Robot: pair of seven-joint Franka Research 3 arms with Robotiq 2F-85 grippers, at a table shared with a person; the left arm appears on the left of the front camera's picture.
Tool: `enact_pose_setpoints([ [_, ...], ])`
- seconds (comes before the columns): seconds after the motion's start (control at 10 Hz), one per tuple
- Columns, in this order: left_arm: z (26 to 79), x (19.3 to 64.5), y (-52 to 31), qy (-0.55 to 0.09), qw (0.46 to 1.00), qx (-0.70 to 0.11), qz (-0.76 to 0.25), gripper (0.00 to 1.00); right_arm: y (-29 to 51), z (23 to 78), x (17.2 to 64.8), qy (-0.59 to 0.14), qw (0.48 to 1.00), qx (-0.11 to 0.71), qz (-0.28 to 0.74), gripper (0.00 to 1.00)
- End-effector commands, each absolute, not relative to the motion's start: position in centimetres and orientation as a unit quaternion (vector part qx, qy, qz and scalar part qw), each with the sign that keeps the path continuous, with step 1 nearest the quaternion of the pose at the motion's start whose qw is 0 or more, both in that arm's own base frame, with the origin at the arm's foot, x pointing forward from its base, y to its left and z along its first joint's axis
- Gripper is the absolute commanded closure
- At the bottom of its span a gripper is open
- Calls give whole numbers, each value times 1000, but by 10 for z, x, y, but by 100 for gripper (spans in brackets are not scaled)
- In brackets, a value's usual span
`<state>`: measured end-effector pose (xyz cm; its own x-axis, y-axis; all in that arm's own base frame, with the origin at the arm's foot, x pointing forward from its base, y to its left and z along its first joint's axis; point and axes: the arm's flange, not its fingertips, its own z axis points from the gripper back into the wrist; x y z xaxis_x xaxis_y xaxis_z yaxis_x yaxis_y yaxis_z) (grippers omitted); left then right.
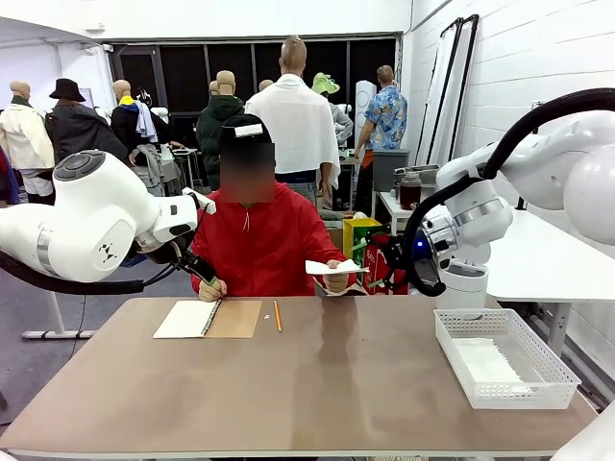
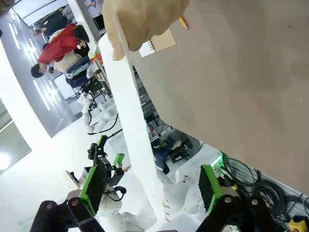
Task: Sort the paper based on its condition.
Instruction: If a person hands you a paper, place it in the Organizing basket , and if it's crumpled, put it in the Trash can.
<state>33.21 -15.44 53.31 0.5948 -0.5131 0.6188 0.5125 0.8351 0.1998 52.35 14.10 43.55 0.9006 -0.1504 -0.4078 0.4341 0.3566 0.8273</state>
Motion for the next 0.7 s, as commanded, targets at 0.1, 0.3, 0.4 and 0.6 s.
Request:
enact_pose_setpoints([
  [0.1, 533, 332, -155, -346, 893, 2, -287, 0, 142, 431, 532, 152, 800, 544, -203, 18],
  [0.3, 533, 332, -155, -346, 893, 2, -287, 0, 143, 428, 536, 156, 795, 543, -220, 56],
  [0.4, 533, 332, -155, -346, 893, 2, -287, 0, 145, 427, 536, 162, 794, 543, -221, 56],
  [0.6, 533, 332, -155, -346, 893, 2, -287, 0, 147, 427, 537, 165, 791, 546, -223, 95],
])
